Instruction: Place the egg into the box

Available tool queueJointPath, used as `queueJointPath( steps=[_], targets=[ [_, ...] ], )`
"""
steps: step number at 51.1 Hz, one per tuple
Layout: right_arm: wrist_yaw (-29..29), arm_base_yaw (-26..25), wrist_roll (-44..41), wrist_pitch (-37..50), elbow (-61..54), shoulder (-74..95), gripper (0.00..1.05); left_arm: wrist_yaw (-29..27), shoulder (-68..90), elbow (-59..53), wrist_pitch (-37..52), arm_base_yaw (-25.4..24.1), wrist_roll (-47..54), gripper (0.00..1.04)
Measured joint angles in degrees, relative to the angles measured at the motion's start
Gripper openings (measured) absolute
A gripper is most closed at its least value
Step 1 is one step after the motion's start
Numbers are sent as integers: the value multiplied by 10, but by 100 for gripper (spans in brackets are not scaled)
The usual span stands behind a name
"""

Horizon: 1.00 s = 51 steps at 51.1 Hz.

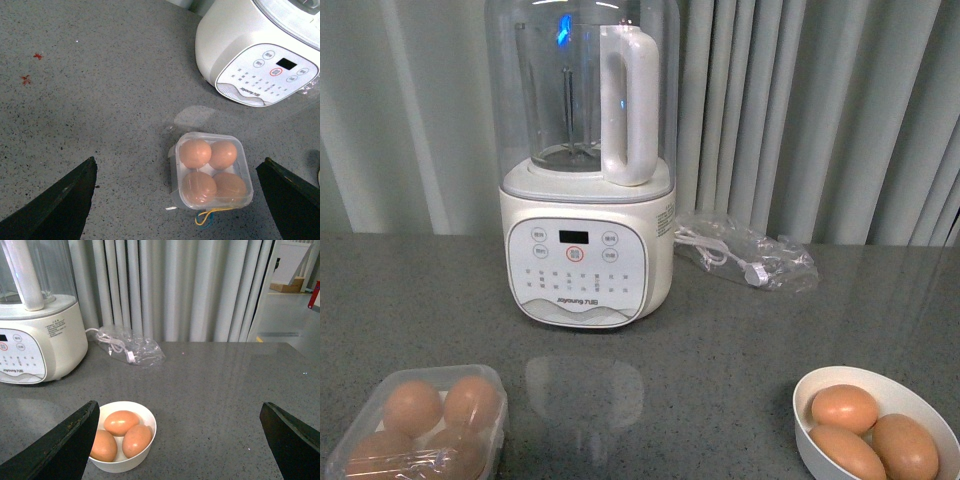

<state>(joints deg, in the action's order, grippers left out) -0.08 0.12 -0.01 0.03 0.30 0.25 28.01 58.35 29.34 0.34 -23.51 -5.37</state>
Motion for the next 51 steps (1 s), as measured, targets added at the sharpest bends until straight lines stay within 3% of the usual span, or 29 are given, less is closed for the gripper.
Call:
queueJointPath(
  steps=[3,8,13,27,41,44,51],
  targets=[
    [0,0,0,0,0,0,97,-13,0,-8,25,2,7,96],
    [0,0,0,0,0,0,97,-81,-15,-90,248,25,30,80],
    [0,0,0,0,0,0,97,-104,-45,-144,358,52,40,65],
    [0,0,0,0,0,0,97,-185,-169,-227,340,134,49,5],
    [0,0,0,0,0,0,97,-225,-256,-259,286,176,51,4],
    [0,0,0,0,0,0,97,-275,-281,-266,266,215,51,4],
    [0,0,0,0,0,0,97,-279,-315,-277,261,235,51,4]
  ],
)
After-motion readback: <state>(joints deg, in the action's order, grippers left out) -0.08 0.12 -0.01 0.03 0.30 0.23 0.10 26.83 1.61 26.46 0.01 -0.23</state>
